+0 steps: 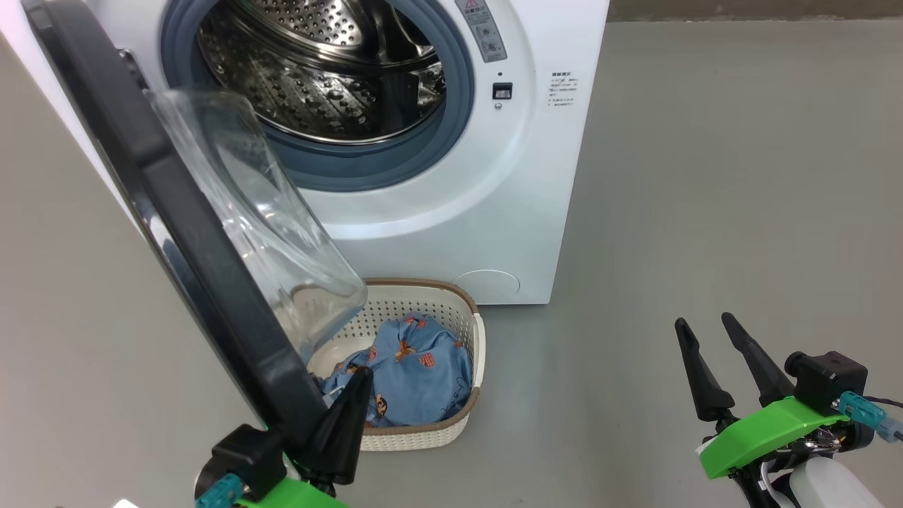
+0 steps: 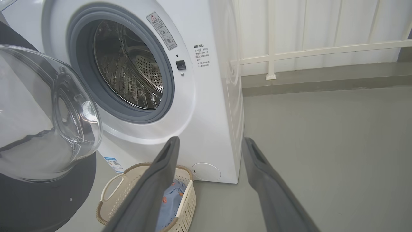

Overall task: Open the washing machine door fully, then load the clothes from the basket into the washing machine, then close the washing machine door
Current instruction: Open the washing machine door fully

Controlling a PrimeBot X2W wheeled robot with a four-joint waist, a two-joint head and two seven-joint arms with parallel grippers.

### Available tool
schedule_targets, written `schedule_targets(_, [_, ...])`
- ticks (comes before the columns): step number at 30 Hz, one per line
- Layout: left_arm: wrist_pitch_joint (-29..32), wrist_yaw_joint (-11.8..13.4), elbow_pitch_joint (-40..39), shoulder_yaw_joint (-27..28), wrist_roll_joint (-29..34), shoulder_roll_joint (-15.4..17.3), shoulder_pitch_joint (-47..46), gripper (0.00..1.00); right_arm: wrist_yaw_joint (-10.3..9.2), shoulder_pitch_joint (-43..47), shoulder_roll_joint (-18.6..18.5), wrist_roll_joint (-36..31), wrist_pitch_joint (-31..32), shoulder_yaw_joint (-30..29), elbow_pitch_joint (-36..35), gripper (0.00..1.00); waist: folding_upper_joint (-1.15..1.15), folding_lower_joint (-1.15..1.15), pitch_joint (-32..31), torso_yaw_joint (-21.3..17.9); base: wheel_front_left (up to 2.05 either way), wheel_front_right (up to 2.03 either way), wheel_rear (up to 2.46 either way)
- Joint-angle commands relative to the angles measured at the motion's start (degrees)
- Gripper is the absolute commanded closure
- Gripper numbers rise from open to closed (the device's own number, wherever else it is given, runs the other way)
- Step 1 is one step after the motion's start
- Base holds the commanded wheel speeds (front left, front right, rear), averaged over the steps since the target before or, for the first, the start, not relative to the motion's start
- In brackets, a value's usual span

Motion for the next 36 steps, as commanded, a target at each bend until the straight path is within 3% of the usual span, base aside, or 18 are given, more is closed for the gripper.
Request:
schedule_targets(1, [-0.87,0.11,-0.77,2.43,-0.25,0.16,-2.53,1.0,0.28,-1.67,-0.5,0.63,-0.71,0.74,-1.03,0.0,0.0,0.0,0.01,0.22,0.0,0.0,0.0])
schedule_targets(36, [-0.96,3.37,0.83,7.07,-2.58,4.41,-2.41,1.0,0.28,-1.22,0.3,1.5,-0.71,1.36,0.39,0.0,0.0,0.0,-1.24,13.07,0.0,0.0,0.0])
